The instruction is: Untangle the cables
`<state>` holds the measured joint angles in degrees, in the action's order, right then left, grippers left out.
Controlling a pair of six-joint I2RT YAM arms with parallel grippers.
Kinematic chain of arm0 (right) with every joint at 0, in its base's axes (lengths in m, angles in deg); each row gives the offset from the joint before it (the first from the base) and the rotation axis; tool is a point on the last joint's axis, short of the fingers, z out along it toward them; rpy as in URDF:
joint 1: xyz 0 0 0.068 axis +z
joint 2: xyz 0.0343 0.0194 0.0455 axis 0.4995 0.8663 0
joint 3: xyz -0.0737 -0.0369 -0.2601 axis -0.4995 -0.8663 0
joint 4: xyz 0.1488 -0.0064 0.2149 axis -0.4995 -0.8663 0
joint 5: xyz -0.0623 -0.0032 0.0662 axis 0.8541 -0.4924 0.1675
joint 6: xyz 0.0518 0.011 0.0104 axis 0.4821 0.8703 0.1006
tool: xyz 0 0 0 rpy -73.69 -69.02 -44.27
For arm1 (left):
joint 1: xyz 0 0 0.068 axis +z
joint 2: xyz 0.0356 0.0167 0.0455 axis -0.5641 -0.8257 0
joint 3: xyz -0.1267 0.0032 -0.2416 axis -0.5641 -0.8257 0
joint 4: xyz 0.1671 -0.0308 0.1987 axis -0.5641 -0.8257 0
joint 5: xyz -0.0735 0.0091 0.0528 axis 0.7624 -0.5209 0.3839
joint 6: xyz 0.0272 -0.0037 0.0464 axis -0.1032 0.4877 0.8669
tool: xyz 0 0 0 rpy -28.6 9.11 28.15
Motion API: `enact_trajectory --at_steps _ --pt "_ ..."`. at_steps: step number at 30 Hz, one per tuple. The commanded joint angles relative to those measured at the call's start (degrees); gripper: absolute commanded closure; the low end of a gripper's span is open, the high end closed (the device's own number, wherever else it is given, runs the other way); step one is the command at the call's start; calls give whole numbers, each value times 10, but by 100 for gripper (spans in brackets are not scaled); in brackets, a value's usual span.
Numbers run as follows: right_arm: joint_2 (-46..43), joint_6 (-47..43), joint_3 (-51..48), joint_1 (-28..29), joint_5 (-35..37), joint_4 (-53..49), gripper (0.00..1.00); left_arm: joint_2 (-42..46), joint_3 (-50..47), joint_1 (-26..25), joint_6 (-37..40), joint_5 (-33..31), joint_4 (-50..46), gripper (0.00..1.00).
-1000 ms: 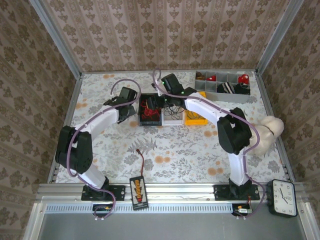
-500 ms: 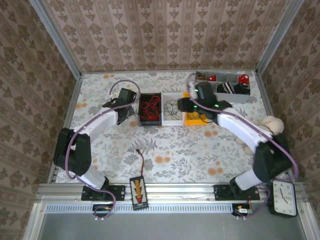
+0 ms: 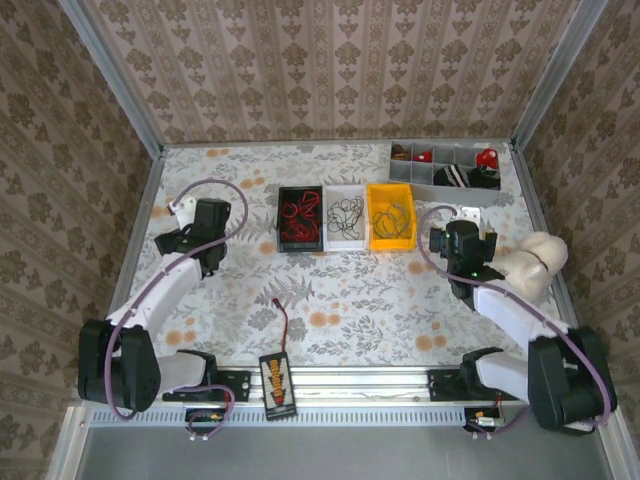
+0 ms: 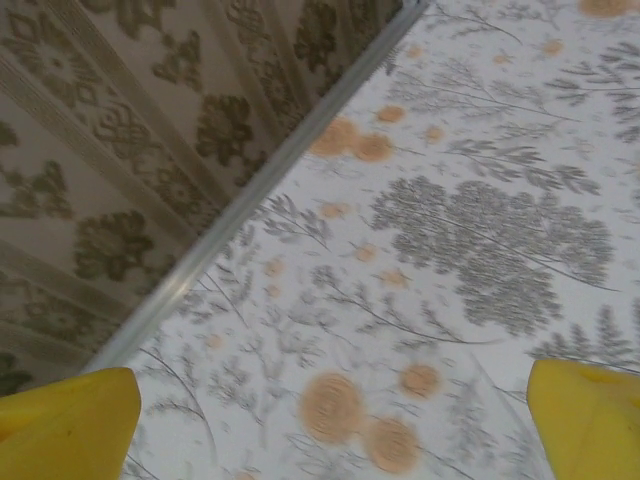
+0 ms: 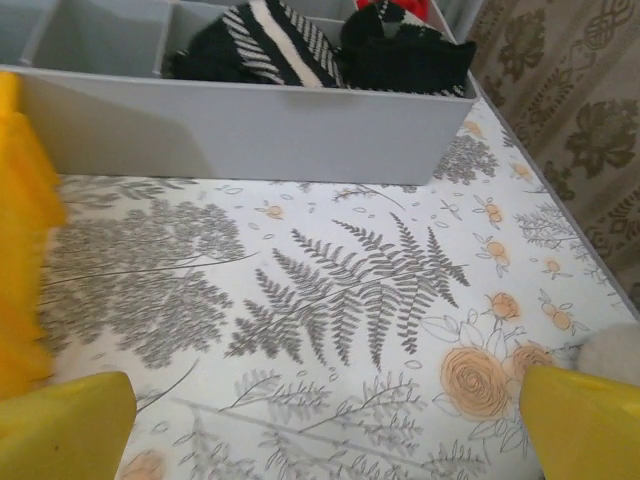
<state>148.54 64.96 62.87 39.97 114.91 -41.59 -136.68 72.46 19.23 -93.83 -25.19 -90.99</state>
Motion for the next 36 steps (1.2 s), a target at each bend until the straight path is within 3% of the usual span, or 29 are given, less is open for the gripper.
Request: enact_trajectory --at_steps 1,6,8,10,12,16,23,25,26,28,30,31,32,34,36 --pt "60 -28 -14 -2 49 174 0 -5 -48 3 127 -46 94 0" --pt "125 -42 -21 -10 -24 269 0 -51 -76 16 114 -31 126 0" --pt "177 -35 -53 -37 -91 387 0 -65 -107 13 121 -12 197 0" --pt "165 -17 -32 -65 -167 311 0 -78 -112 7 140 -13 239 0" --pt "200 -19 -53 -83 -214 394 0 -88 -118 6 161 -3 292 0" --pt "192 -17 -46 -87 -222 366 0 -107 -140 18 224 76 420 0" --pt "191 -17 -47 -87 -222 365 0 -134 -123 96 223 211 441 0" --pt "192 -18 -46 -87 -223 365 0 -129 -157 111 230 224 512 0" --pt "191 -17 -47 -87 -222 364 0 -147 -197 123 240 249 616 0" --pt "191 -17 -46 -87 -222 364 0 -141 -204 120 250 302 615 0" --pt "191 -18 -47 -87 -222 365 0 -182 -226 117 272 334 698 0" --pt "191 -18 -48 -86 -221 366 0 -197 -236 116 281 317 746 0" --pt "191 -18 -47 -86 -220 366 0 -176 -225 119 262 327 681 0" --pt "191 -18 -46 -86 -221 364 0 -190 -231 121 273 329 724 0" --pt "191 -18 -47 -85 -221 364 0 -184 -227 122 265 330 701 0"
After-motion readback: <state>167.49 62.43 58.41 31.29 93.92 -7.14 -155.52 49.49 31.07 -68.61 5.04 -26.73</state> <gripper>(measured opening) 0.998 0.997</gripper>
